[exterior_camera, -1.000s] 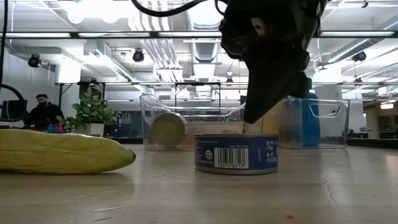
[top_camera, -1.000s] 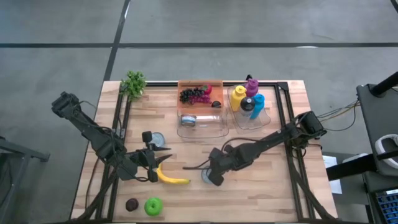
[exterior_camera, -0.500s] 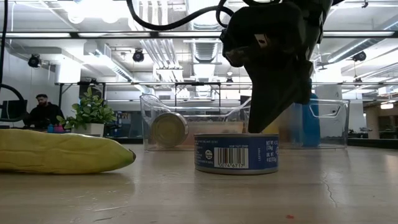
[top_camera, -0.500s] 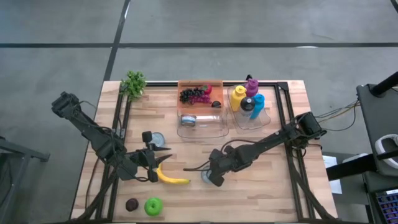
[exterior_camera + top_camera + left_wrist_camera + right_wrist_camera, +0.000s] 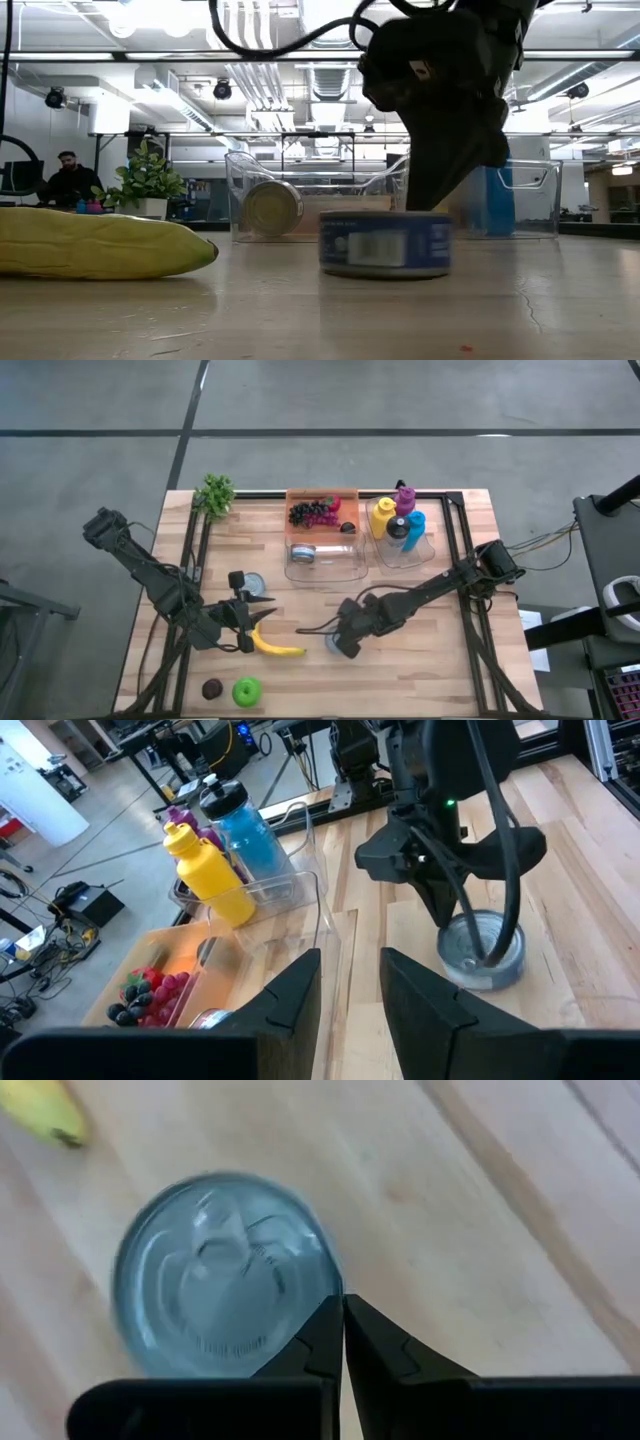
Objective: Pick & Place Food Item
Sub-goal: Put the blue can into the left transparent bin
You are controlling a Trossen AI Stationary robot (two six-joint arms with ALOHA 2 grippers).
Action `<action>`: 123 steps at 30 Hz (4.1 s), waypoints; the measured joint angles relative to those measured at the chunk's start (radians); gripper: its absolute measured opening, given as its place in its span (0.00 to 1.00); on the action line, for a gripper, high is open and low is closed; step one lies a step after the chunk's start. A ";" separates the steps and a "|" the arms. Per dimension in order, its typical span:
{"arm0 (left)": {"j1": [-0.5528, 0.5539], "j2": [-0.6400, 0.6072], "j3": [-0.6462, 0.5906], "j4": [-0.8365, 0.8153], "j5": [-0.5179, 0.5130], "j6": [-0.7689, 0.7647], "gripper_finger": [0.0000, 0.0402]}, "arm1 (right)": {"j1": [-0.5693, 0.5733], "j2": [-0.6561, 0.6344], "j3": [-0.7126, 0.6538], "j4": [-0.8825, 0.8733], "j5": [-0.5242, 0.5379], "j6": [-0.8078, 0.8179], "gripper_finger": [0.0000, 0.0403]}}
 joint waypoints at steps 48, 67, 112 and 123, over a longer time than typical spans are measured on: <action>0.000 0.000 0.000 0.000 0.001 -0.007 0.26 | 0.000 0.003 -0.082 -0.071 0.037 0.212 0.02; 0.000 0.000 0.000 0.000 0.000 -0.008 0.26 | 0.034 -0.067 -0.071 -0.104 0.065 0.200 0.02; 0.000 0.000 0.000 0.000 0.000 -0.010 0.26 | 0.024 -0.215 -0.004 -0.136 0.093 -0.526 0.49; 0.001 0.000 0.000 0.000 0.000 -0.018 0.26 | 0.014 -0.212 -0.005 -0.130 0.089 -0.782 0.69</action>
